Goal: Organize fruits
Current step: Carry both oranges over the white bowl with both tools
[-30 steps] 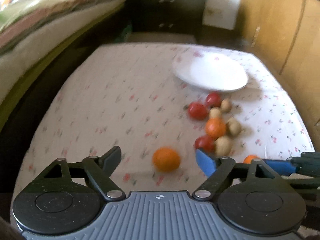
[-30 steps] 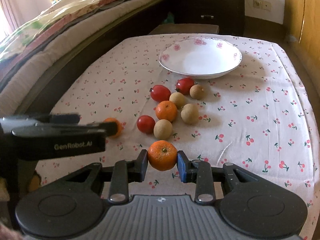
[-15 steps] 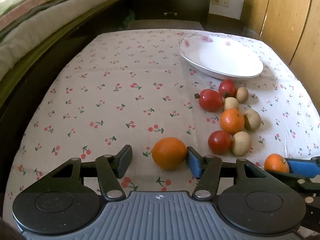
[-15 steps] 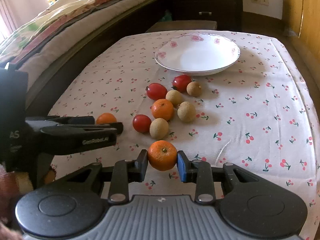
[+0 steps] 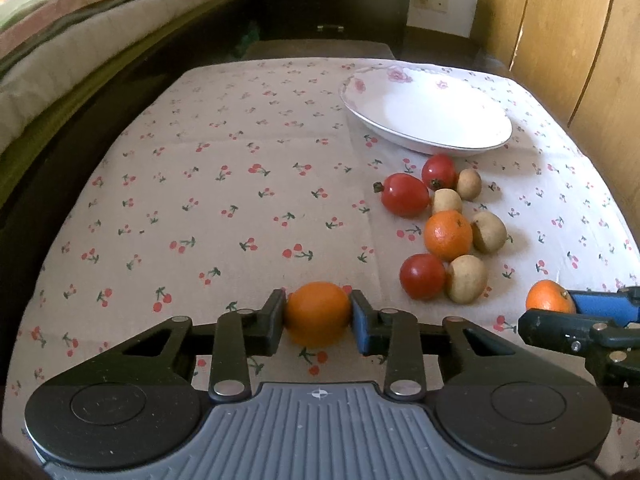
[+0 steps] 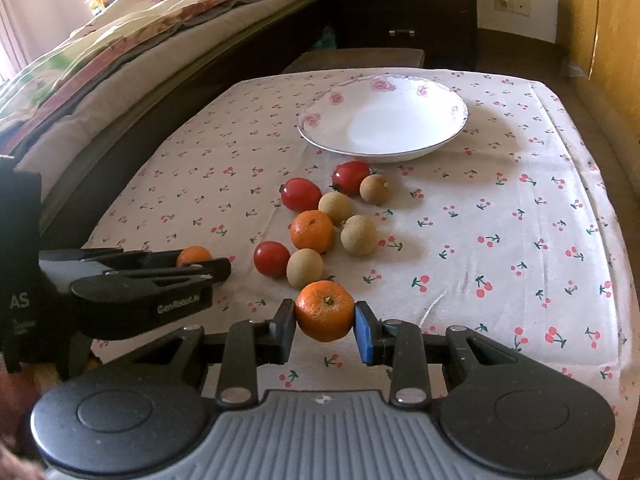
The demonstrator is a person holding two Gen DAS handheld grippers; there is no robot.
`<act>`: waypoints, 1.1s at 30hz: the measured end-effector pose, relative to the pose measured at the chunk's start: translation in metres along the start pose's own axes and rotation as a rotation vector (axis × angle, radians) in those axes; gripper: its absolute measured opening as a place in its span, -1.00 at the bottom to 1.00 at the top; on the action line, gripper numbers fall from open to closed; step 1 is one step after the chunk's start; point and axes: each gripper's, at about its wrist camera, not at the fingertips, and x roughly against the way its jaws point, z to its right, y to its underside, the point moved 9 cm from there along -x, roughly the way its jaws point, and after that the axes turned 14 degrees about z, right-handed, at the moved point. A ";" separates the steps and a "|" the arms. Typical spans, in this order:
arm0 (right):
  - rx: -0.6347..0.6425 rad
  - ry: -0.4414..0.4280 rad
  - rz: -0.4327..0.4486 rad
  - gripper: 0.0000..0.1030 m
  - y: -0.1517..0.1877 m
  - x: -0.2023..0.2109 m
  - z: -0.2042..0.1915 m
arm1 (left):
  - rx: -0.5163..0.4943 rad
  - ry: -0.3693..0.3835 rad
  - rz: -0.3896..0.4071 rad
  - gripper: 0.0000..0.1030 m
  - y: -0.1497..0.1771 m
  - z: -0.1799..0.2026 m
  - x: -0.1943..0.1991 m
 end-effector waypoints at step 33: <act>-0.033 0.065 0.103 -0.36 -0.105 -0.031 0.051 | 0.138 0.125 0.058 -0.19 -0.103 0.056 -0.027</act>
